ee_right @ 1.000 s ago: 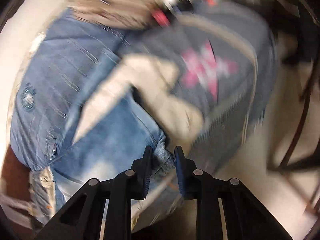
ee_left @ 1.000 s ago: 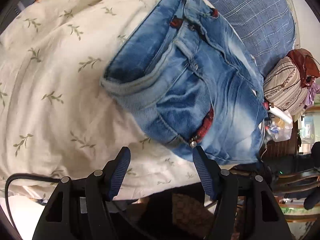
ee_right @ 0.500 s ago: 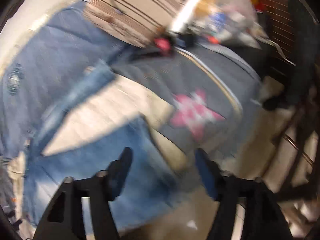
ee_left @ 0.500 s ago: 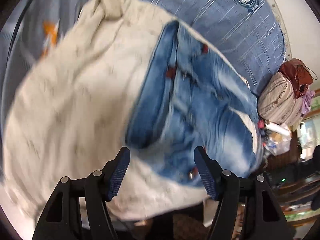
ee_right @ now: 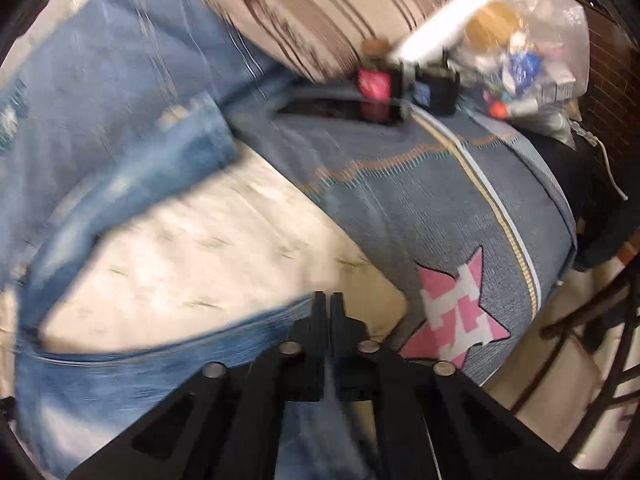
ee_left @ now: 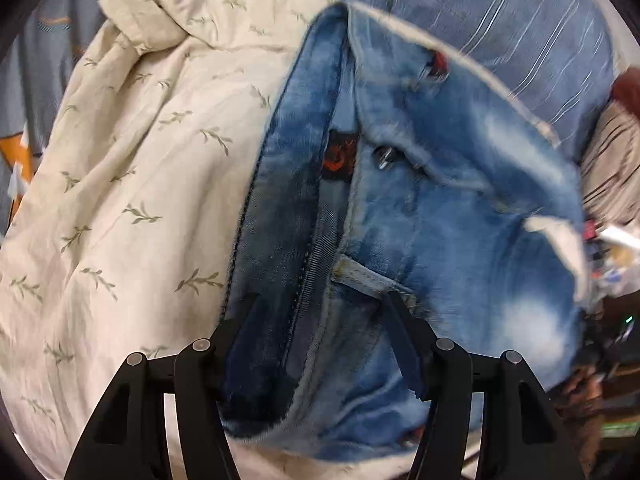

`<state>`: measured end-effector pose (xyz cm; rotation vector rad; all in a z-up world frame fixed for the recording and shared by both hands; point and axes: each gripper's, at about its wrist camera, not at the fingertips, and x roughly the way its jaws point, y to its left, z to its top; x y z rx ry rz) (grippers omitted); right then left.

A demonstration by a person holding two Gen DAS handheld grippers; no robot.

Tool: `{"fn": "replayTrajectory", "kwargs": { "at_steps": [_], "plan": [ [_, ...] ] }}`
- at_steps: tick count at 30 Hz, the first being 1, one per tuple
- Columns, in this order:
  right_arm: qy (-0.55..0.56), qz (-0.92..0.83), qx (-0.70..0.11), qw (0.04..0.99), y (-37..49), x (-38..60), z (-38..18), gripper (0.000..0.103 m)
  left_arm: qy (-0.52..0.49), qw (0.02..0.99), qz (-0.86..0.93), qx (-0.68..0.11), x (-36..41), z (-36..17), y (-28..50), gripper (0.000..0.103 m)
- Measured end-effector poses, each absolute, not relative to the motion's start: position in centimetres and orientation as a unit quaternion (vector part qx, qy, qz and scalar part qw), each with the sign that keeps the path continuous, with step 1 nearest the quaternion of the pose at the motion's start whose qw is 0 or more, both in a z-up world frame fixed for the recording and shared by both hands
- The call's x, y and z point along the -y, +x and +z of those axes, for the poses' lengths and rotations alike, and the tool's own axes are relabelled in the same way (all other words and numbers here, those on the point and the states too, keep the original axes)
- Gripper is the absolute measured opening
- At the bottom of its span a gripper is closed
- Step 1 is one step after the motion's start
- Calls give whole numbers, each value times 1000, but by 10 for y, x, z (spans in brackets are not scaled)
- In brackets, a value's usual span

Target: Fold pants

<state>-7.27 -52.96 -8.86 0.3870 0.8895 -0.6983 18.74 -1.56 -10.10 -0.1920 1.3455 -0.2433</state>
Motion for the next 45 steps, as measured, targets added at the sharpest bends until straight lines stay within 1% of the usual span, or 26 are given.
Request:
{"fn": "replayTrajectory", "kwargs": {
  "at_steps": [2,3,5,6,7,8,9,10,11,13,14,17,21,24,26,29,30,31,32,33,34,35,36,39,43,45],
  "plan": [
    [191,-334,-431,816,-79,537,-99,0,-71,778,-112,-614,22,-100,184,59],
    [205,-339,-417,818,-85,537,-94,0,-69,774,-120,-617,23,-96,183,54],
    [224,-328,-383,834,-94,538,-76,6,-88,765,-144,-622,20,-85,190,49],
    [222,-318,-370,844,-94,537,-66,6,-102,762,-153,-621,19,-75,199,49],
    [222,-306,-366,851,-89,539,-59,10,-110,763,-152,-619,16,-66,210,49],
    [222,-291,-364,856,-80,541,-50,23,-114,769,-146,-613,15,-58,223,52],
    [228,-266,-363,863,-65,543,-40,34,-112,776,-136,-606,17,-50,241,56],
    [232,-251,-361,868,-52,543,-35,52,-113,779,-126,-604,20,-45,259,58],
    [231,-239,-357,873,-37,542,-28,64,-122,776,-118,-607,22,-43,280,62],
    [219,-214,-358,882,7,540,-14,67,-142,765,-111,-618,28,-44,312,63],
    [224,-198,-361,883,31,542,-11,71,-147,761,-104,-624,32,-47,329,63],
    [237,-182,-377,877,94,549,-12,71,-163,751,-83,-634,42,-59,368,63],
    [230,-218,-404,858,168,569,-28,71,-202,737,-81,-640,39,-74,397,62],
    [232,-238,-411,849,196,582,-43,71,-232,729,-74,-639,30,-84,415,63],
    [243,-228,-417,846,205,586,-53,73,-250,720,-77,-643,30,-96,427,63],
    [248,-219,-442,834,218,590,-71,74,-271,701,-87,-654,41,-118,441,63],
    [241,-217,-441,837,218,588,-73,72,-274,696,-91,-658,44,-122,443,62],
    [226,-224,-434,843,217,585,-72,60,-281,688,-100,-661,51,-127,446,61],
    [213,-230,-428,848,214,583,-69,27,-283,686,-110,-661,58,-129,449,57],
    [214,-222,-428,849,211,583,-67,9,-273,692,-109,-659,62,-133,453,45],
    [215,-220,-428,850,209,583,-65,10,-254,706,-103,-652,68,-130,454,36],
    [207,-224,-425,852,206,580,-61,10,-237,719,-102,-645,75,-127,453,23],
    [189,-224,-424,857,203,574,-56,10,-227,725,-106,-642,80,-122,451,21],
    [159,-227,-409,870,188,557,-35,9,-189,768,-86,-606,89,-100,434,18],
    [165,-222,-373,886,162,547,-5,9,-127,818,-72,-557,99,-62,397,18],
    [169,-217,-348,896,135,539,15,9,-108,838,-76,-530,97,-38,371,18]
  ]
}}
